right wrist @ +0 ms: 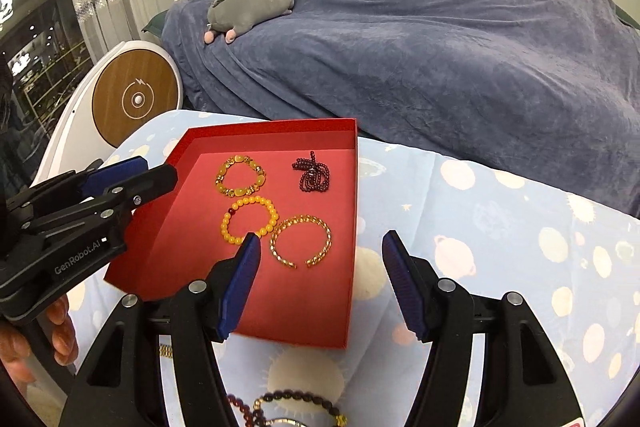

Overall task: Organize jewelry
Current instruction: 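Open both tools to drop the pieces into the red box, then withdraw both tools from the box back toward the remaining jewelry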

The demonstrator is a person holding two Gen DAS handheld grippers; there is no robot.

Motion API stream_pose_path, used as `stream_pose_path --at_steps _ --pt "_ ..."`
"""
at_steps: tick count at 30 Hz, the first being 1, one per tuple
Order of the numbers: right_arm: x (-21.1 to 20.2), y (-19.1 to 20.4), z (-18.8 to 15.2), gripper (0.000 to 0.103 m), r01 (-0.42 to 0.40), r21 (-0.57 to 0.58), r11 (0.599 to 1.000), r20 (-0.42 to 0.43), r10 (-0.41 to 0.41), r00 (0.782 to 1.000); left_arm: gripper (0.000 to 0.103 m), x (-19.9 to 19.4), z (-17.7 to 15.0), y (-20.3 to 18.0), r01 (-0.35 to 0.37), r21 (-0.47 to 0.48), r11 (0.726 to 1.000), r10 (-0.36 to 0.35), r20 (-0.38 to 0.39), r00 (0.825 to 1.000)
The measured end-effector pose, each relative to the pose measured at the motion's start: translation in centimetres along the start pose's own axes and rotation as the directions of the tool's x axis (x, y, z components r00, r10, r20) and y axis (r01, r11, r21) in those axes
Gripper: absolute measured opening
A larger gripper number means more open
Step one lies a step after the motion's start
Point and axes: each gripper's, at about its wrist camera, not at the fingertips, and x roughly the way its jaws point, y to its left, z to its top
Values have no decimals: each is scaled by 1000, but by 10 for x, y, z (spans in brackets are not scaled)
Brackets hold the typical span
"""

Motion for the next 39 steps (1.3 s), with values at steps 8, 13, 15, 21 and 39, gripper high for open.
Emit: stream_pose_path --at_steps 8,13,15,21,39 --pt "-39 -2 -39 61 -19 27 999 -23 20 1000 38 -31 -22 -13 1 21 1000 -1 11 1000" --pt "-51 2 -60 61 -25 46 999 -42 27 999 38 -44 -37 -15 0 16 1000 0 5 1000" --pt "-55 4 -67 61 -29 53 998 -47 31 998 38 -48 -44 -16 0 11 1000 0 0 1000" --pt "-62 4 -86 61 -39 82 996 -66 45 997 38 -56 -62 -15 1 -2 1000 -1 -21 1000" --pt "-49 17 -118 61 2 14 1000 -129 0 992 38 -41 -132 20 2 -10 1000 -4 -178 984"
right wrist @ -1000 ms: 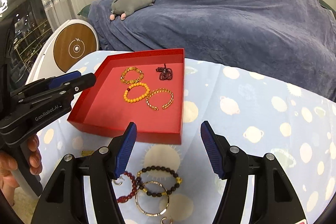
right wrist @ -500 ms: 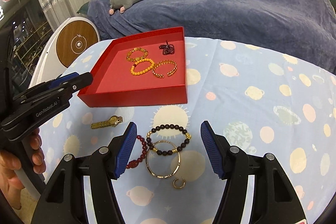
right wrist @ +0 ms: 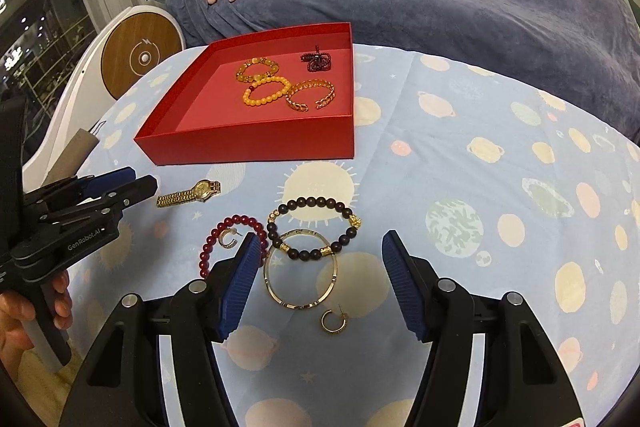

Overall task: Organize jewelry
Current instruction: 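Withdraw both tools from the box back toward the remaining jewelry, then grasp the gold watch with the left tool while the right tool grasps the dark-bead bracelet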

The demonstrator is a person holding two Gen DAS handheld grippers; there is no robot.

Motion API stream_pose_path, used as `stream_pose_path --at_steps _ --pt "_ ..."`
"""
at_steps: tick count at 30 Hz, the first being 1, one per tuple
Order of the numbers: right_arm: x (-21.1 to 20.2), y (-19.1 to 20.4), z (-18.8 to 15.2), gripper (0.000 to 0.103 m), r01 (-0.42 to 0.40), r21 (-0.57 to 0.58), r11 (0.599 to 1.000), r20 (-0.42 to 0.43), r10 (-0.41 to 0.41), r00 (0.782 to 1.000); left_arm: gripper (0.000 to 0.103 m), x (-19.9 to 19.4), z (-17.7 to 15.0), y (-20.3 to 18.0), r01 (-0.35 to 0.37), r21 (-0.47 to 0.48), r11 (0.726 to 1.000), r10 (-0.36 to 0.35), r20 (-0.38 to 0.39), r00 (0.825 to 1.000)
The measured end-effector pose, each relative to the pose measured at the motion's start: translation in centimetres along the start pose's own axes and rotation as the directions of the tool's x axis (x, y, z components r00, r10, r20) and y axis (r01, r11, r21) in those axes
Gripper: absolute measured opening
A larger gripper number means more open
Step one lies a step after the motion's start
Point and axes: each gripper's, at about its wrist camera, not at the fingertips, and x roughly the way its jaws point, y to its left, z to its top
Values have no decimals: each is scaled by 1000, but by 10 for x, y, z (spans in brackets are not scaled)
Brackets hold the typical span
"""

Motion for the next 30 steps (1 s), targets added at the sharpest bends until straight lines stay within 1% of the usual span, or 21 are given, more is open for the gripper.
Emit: stream_pose_path --at_steps 4,8,9,11,14,19,21,23,25,26,27,29,30 --pt "6 5 -2 61 -5 -14 1000 -17 5 1000 38 8 -7 3 10 -1 1000 -10 -14 1000" --pt "11 6 -3 61 -10 -14 1000 -33 10 999 38 16 -11 -2 42 10 999 -42 -29 999" --pt "12 6 -3 61 -12 -11 1000 -37 11 999 43 17 -12 -5 47 22 999 -46 -29 999" --pt "13 4 -3 61 -16 -3 1000 -43 16 999 50 20 -12 -11 50 42 998 -49 -19 999" --pt "14 0 -3 61 -22 14 1000 -49 23 999 50 25 -9 -19 51 76 996 -50 -14 999" --pt "16 -5 -2 61 -27 32 999 -55 29 998 51 38 -2 -21 30 103 994 -30 0 1000" --pt "16 -6 -2 61 -28 36 999 -59 30 998 51 45 -1 -21 40 109 993 -39 -6 999" --pt "18 -6 -2 61 -28 36 999 -64 30 997 51 46 0 -23 36 119 992 -37 7 999" --pt "19 -6 -3 61 -28 34 999 -68 30 997 50 47 1 -24 45 120 992 -46 6 999" --pt "20 -6 -3 61 -30 35 999 -70 32 997 47 47 1 -25 46 122 992 -47 7 999" --pt "20 -7 -3 61 -31 35 999 -71 33 997 41 46 1 -26 45 127 991 -46 9 999" --pt "22 -7 -2 61 -34 38 999 -74 37 997 34 46 1 -27 51 134 990 -53 10 999" --pt "23 -7 -2 61 -34 39 999 -75 37 996 29 45 1 -27 59 134 989 -60 9 998"
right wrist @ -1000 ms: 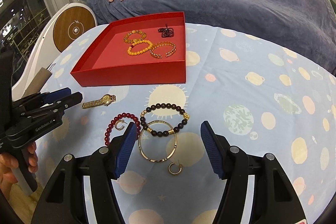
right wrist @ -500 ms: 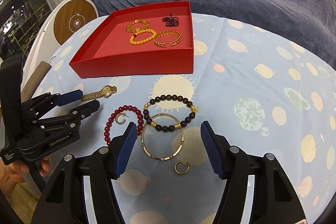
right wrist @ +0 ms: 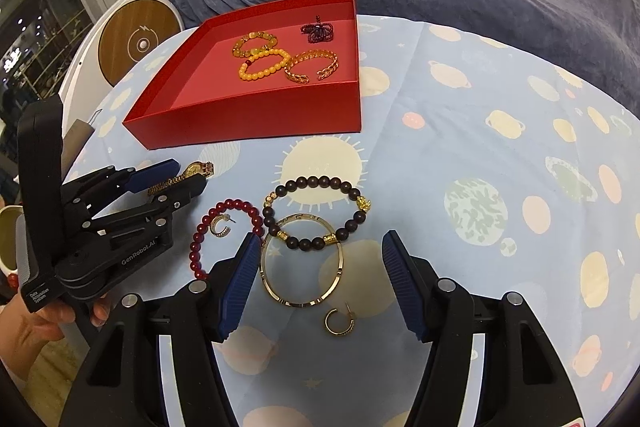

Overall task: Organize jewelry
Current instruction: 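Grasp the gold watch with the left tool while the right tool grasps the dark-bead bracelet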

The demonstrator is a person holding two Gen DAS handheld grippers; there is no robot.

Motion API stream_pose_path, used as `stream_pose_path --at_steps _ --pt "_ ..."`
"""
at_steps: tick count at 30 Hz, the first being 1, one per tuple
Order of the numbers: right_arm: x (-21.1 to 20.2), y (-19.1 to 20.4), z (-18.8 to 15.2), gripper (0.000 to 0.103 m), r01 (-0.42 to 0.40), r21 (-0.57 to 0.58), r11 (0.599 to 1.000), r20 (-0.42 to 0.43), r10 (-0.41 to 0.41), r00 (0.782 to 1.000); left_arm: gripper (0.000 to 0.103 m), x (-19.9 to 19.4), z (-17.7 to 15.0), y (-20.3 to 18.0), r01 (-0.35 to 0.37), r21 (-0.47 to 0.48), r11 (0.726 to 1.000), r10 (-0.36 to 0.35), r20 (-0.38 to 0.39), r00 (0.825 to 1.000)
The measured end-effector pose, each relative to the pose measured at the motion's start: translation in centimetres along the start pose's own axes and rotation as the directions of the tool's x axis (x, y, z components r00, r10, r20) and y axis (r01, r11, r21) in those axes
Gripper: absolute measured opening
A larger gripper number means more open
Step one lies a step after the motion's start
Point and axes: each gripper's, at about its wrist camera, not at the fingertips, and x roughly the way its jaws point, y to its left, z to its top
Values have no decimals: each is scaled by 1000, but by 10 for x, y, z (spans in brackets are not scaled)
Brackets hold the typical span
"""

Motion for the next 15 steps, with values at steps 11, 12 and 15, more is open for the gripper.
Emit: stream_pose_path --at_steps 11,12,15 --pt "10 -3 8 60 19 3 1000 3 -19 1000 22 -11 -1 5 19 -71 997 -21 -23 1000" --pt "12 -3 10 59 19 4 1000 4 -19 1000 22 -13 0 7 24 -82 996 -26 -23 999" --pt "18 -4 17 52 24 -2 1000 11 -24 1000 23 -20 2 11 36 -105 994 -37 -16 999"
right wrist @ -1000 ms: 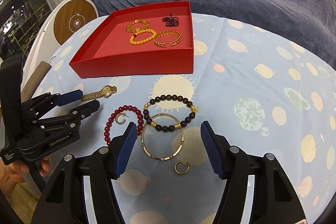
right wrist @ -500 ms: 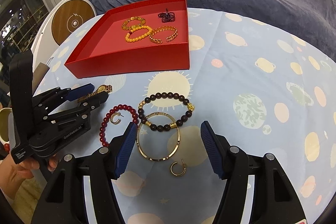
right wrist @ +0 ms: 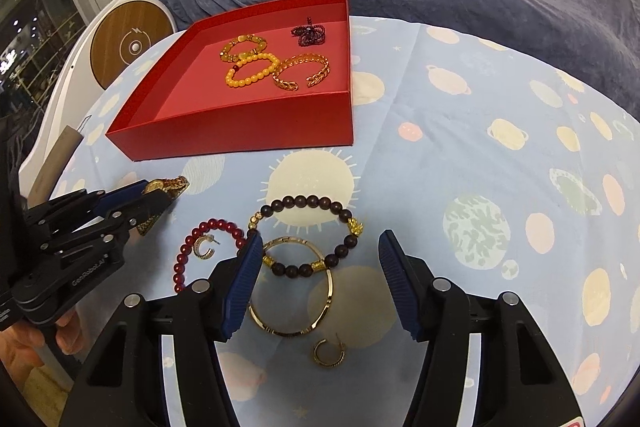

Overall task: Organize jewelry
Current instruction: 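Grasp the gold watch with the left tool while the right tool grasps the dark-bead bracelet, then lift both held pieces and lower them into the red box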

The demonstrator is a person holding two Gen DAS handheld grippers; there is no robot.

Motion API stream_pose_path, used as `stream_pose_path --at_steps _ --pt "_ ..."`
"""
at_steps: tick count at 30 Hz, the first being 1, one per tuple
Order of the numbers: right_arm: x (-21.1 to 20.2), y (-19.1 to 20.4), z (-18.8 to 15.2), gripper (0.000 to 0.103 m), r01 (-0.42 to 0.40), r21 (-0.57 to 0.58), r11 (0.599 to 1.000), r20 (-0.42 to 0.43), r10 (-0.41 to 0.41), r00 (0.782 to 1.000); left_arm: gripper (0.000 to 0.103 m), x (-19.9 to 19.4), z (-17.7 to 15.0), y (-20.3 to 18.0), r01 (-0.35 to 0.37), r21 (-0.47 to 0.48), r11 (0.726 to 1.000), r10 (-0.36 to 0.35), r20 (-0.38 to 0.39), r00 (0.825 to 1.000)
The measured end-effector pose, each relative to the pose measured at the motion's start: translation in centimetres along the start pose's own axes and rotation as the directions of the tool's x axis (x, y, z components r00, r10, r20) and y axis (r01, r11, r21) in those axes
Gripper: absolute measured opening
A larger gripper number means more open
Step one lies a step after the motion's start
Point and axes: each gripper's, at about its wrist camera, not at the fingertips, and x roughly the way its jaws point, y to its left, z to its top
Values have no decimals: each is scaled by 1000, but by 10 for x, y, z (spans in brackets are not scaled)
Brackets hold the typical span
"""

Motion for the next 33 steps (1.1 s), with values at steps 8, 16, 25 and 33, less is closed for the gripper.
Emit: stream_pose_path --at_steps 8,16,25,33 --pt "20 -3 6 34 28 -23 999 -19 -28 999 23 -14 3 1 20 -21 1000 -20 13 1000" --pt "25 -3 6 25 51 -57 997 -10 -52 999 23 -18 5 3 24 -34 999 -23 19 1000" --pt "20 -4 7 7 47 -62 997 -21 -49 999 23 -29 13 1 42 -42 998 -41 35 999" --pt "-14 -2 18 7 22 -54 998 50 -19 999 22 -47 32 -5 78 -47 996 -73 83 994"
